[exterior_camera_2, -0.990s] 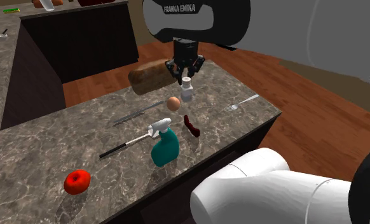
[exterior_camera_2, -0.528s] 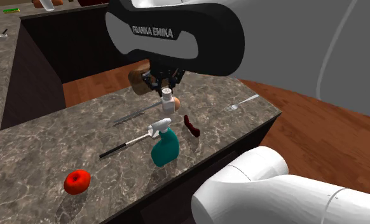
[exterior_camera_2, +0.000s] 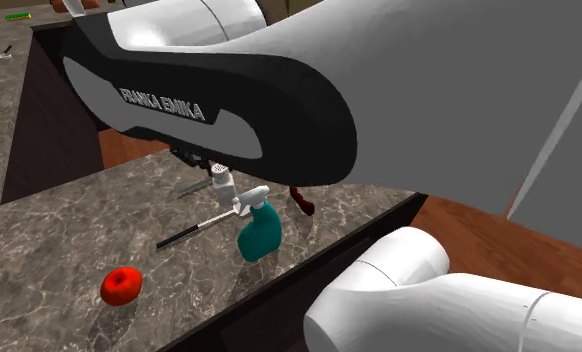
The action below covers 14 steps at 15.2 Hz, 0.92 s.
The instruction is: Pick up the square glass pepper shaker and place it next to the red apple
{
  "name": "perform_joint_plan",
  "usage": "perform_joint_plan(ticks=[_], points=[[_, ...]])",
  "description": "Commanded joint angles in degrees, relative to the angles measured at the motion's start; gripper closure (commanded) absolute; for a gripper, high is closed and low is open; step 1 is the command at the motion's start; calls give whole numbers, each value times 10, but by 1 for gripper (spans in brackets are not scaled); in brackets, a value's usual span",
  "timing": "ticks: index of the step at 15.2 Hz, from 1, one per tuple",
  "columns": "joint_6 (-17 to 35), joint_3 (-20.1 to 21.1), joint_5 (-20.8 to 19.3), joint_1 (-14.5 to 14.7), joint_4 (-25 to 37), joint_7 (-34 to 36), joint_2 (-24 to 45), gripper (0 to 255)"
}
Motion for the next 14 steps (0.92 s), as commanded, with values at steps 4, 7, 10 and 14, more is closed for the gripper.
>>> perform_joint_plan(ticks=[4,7,10,14], points=[[-1,62,33,26,20,70,16,255],[1,101,49,38,40,113,35,255],[3,140,61,47,66,157,59,255],[7,194,69,53,109,217,101,255]])
